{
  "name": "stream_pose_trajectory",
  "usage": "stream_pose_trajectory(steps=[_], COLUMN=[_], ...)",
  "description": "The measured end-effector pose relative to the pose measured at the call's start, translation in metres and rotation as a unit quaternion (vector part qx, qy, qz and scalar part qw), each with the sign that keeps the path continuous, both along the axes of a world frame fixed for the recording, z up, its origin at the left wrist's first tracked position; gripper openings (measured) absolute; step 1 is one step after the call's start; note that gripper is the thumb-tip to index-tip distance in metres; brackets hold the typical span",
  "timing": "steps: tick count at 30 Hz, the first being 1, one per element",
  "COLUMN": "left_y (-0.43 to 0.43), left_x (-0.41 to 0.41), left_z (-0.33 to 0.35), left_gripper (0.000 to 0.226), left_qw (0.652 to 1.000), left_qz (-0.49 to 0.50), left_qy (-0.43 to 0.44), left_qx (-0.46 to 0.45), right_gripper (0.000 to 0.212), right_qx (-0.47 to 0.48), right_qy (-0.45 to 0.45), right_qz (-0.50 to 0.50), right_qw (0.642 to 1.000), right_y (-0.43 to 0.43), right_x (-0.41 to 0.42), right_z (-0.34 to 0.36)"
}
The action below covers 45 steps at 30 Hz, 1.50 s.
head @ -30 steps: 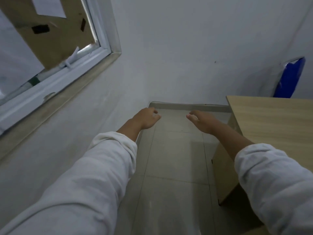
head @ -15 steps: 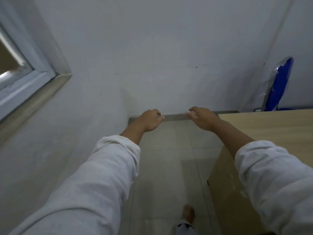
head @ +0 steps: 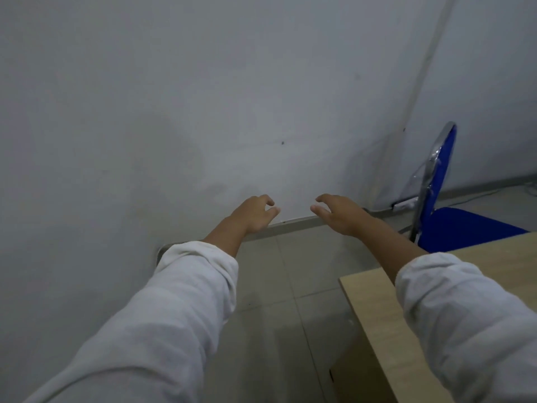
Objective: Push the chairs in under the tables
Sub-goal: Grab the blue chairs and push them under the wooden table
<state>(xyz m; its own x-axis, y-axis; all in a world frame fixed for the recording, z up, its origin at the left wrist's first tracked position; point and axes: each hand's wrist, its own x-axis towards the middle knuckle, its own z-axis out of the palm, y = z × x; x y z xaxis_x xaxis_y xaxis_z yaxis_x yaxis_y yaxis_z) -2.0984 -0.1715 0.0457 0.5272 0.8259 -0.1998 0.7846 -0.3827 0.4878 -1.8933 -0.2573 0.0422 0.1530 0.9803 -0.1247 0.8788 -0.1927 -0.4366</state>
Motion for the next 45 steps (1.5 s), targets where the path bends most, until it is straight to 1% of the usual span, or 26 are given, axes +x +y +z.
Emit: stream_pose_trajectory(steps=[7,9,13,17,20,23,24,27,28,30,32,34,37,42,45], left_y=[0.107,0.147,0.210,0.268,0.290,0.304,0.308,0.318,0.320,0.326,0.328,0.328,0.323,0.303,0.291], left_x=[0.100,0.135,0.193,0.260,0.305,0.352,0.369,0.417,0.429,0.462,0.489,0.524,0.556,0.617,0.653], left_z=[-0.008,-0.011,-0.013,-0.017,-0.021,-0.029,-0.032,-0.041,-0.043,-0.048,-0.051,-0.052,-0.051,-0.046,-0.045], left_gripper=[0.047,0.048,0.048,0.048,0.047,0.047,0.047,0.047,0.047,0.046,0.045,0.044,0.042,0.040,0.041], left_qw=[0.997,0.993,0.987,0.976,0.968,0.957,0.953,0.943,0.941,0.938,0.934,0.930,0.926,0.916,0.910], left_qz=[-0.081,-0.114,-0.162,-0.215,-0.249,-0.287,-0.300,-0.330,-0.336,-0.342,-0.348,-0.357,-0.361,-0.357,-0.360], left_qy=[0.006,0.008,0.015,0.026,0.027,0.029,0.031,0.032,0.030,0.027,0.030,0.033,0.011,-0.047,-0.064], left_qx=[0.001,0.002,-0.005,-0.008,-0.015,-0.024,-0.028,-0.035,-0.038,-0.055,-0.071,-0.088,-0.111,-0.180,-0.197], right_gripper=[0.052,0.052,0.049,0.045,0.042,0.039,0.037,0.030,0.030,0.036,0.045,0.050,0.054,0.042,0.041], right_qx=[0.000,0.000,0.004,0.029,0.050,0.078,0.089,0.109,0.110,0.115,0.105,0.093,0.110,0.124,0.128], right_qy=[0.004,0.008,0.017,0.018,0.003,-0.013,-0.039,-0.164,-0.175,-0.158,-0.137,-0.112,-0.077,-0.042,-0.034], right_qz=[-0.077,-0.118,-0.199,-0.289,-0.322,-0.367,-0.385,-0.433,-0.460,-0.520,-0.550,-0.566,-0.568,-0.582,-0.581], right_qw=[0.997,0.993,0.980,0.957,0.945,0.927,0.918,0.880,0.864,0.832,0.817,0.811,0.812,0.803,0.803], right_y=[0.076,0.104,0.143,0.178,0.189,0.193,0.194,0.197,0.199,0.205,0.210,0.213,0.218,0.220,0.217], right_x=[0.085,0.115,0.164,0.212,0.245,0.279,0.292,0.332,0.341,0.367,0.386,0.410,0.427,0.452,0.459], right_z=[-0.020,-0.029,-0.041,-0.047,-0.051,-0.055,-0.056,-0.065,-0.066,-0.068,-0.070,-0.072,-0.077,-0.082,-0.087])
